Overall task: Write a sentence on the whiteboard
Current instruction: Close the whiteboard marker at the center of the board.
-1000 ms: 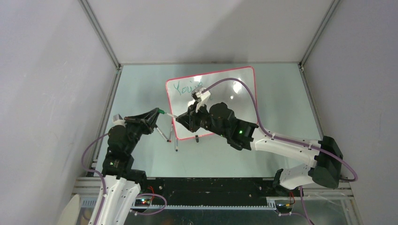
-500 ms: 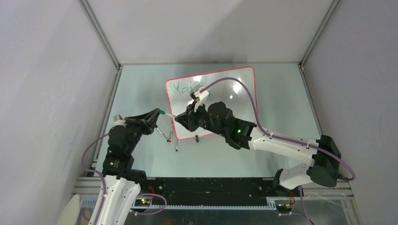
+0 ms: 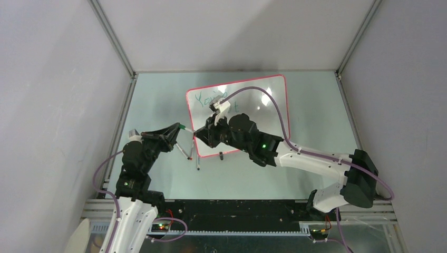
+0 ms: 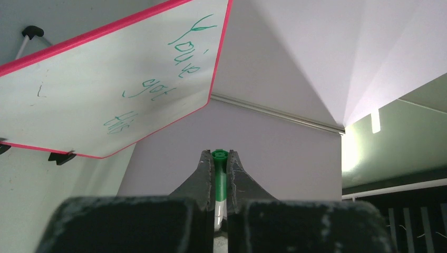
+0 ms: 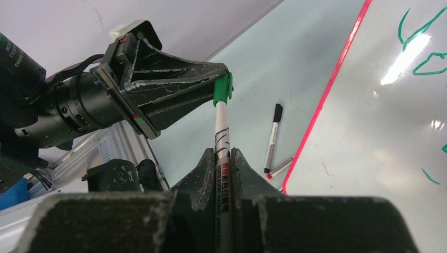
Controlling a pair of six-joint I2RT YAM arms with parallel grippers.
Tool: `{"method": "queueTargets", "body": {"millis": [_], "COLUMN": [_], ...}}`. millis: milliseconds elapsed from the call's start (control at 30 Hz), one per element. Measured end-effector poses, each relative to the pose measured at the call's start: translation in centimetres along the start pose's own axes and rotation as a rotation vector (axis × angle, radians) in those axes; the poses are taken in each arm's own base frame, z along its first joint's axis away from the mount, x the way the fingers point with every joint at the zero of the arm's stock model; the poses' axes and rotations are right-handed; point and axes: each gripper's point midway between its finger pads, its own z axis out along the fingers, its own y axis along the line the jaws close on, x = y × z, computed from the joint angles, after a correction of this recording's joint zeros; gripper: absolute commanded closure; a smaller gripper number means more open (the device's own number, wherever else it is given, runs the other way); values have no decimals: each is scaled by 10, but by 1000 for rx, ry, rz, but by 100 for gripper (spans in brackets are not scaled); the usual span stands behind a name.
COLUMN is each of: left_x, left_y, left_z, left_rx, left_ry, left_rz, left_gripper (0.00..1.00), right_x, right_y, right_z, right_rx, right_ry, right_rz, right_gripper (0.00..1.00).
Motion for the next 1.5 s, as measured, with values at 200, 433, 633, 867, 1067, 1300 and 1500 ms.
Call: {"method": "queueTargets", "body": {"millis": [200,433,633,867,1067,1300,1500], "left_x": [1,-9,-29,-38,-40,-47,-49], "left_y": [-1,0,5,30,42,52,80], "left_z": [0,2,5,16,18,21,24], "left_rx": [3,5,-7,-81,-127,-141,-205], "left_ry": [6,-46,-147,-173,-187,-214,-203], "left_rz": [-2,-4,-2,-15,-11,-16,-29], "left_gripper": [100,100,100,100,100,100,100], "right_x": [-1,2,8,30,39,46,68], "right_y": [1,4,6,-4,-11,-14,-23], "right_z": [10,35,57,67,72,80,79], "right_rx": [6,75,144,178,203,230,254], "right_ry": [9,40,73,152,196,272,356], "right_rz": [-2,-60,-143,-192,-212,-228,-236], "right_gripper": [100,100,100,100,100,100,100]}}
